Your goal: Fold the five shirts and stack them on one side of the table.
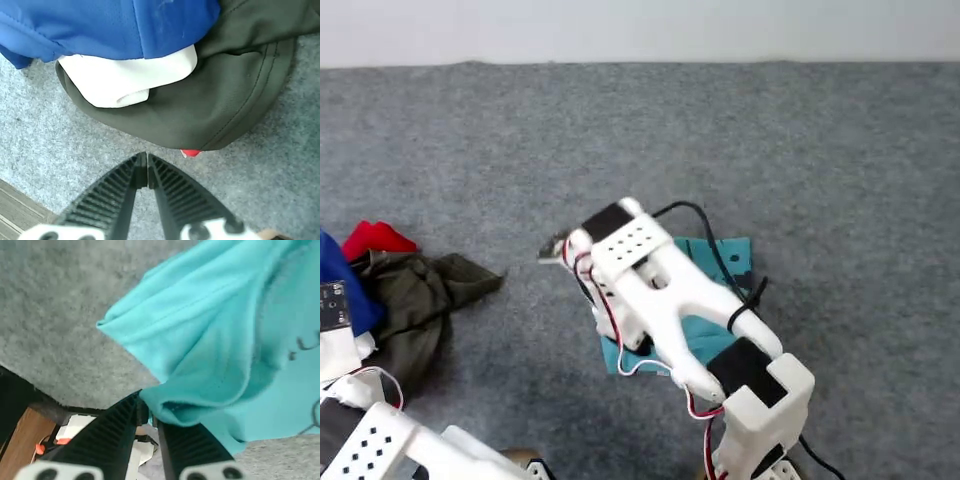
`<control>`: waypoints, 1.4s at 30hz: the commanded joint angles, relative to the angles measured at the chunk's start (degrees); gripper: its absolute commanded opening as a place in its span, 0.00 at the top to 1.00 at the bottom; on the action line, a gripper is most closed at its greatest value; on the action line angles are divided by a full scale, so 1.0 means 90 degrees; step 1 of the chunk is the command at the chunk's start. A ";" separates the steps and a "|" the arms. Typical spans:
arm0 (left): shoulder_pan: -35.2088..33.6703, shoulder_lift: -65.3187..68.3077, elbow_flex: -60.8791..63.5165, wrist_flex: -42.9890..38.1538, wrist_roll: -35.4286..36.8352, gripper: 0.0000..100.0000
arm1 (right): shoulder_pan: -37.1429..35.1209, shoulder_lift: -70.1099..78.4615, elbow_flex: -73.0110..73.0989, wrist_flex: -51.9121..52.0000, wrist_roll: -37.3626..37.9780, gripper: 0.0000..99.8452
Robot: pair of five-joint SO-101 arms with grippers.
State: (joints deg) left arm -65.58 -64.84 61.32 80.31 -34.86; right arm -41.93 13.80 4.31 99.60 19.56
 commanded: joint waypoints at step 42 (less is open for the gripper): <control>-0.0020 -0.0049 -0.0073 -0.0078 -0.0049 0.98 | 0.0806 -0.1392 -0.0879 0.0357 0.0000 0.99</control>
State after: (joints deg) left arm -65.58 -64.84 61.32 80.22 -34.95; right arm -37.36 7.74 -4.84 100.48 19.47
